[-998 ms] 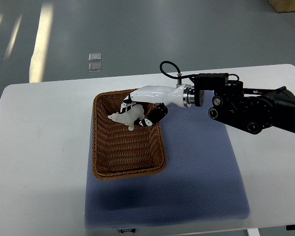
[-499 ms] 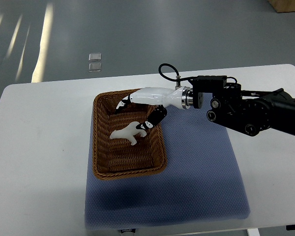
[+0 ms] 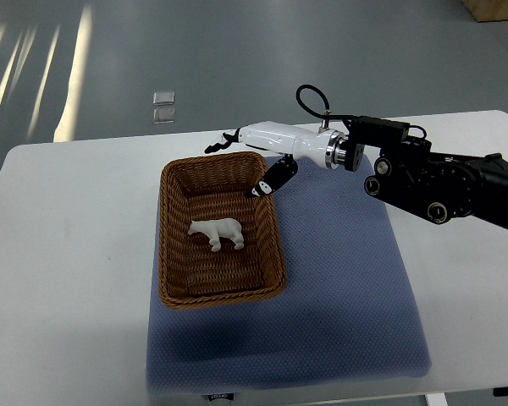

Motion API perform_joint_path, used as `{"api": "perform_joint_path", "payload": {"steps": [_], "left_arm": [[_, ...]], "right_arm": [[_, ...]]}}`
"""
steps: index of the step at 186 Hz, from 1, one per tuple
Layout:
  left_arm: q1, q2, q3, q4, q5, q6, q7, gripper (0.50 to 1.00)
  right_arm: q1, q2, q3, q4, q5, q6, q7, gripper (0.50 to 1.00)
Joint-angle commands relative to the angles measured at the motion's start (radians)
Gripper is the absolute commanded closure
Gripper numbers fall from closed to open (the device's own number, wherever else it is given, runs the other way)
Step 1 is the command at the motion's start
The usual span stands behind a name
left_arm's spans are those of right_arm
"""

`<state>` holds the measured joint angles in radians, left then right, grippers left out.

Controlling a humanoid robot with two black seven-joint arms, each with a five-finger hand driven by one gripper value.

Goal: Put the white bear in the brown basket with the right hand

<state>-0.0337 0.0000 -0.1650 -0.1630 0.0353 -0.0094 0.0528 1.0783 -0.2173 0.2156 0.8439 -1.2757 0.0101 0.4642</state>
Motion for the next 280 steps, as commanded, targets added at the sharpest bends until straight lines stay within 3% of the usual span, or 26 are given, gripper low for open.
{"api": "perform_joint_path", "payload": {"steps": [1, 40, 94, 103, 112, 132, 243, 280], "left_arm": [[0.000, 0.000, 0.001, 0.000, 0.000, 0.000, -0.001, 0.500], [0.000, 0.000, 0.004, 0.003, 0.000, 0.000, -0.001, 0.500], [0.000, 0.000, 0.007, -0.001, 0.000, 0.000, -0.001, 0.500], [0.000, 0.000, 0.007, -0.001, 0.002, 0.000, 0.001, 0.500], [0.000, 0.000, 0.007, -0.001, 0.000, 0.000, 0.001, 0.500], [0.000, 0.000, 0.007, -0.003, 0.000, -0.001, -0.001, 0.500], [0.000, 0.000, 0.002, -0.001, 0.000, -0.004, -0.001, 0.500], [0.000, 0.000, 0.001, -0.001, 0.000, -0.004, -0.001, 0.500]], "right_arm": [[-0.047, 0.000, 0.108, -0.037, 0.096, -0.002, -0.004, 0.644], [-0.156, -0.004, 0.295, -0.137, 0.398, -0.002, -0.006, 0.642], [-0.288, -0.025, 0.395, -0.147, 0.751, -0.004, -0.007, 0.642], [-0.301, -0.025, 0.409, -0.147, 0.797, -0.004, -0.007, 0.636], [-0.316, -0.024, 0.427, -0.147, 0.855, -0.004, -0.006, 0.593], [-0.342, -0.022, 0.461, -0.147, 0.953, 0.007, -0.007, 0.585], [-0.425, 0.033, 0.544, -0.143, 1.101, 0.018, -0.001, 0.574], [-0.451, 0.029, 0.547, -0.141, 1.099, 0.133, 0.005, 0.574]]}}
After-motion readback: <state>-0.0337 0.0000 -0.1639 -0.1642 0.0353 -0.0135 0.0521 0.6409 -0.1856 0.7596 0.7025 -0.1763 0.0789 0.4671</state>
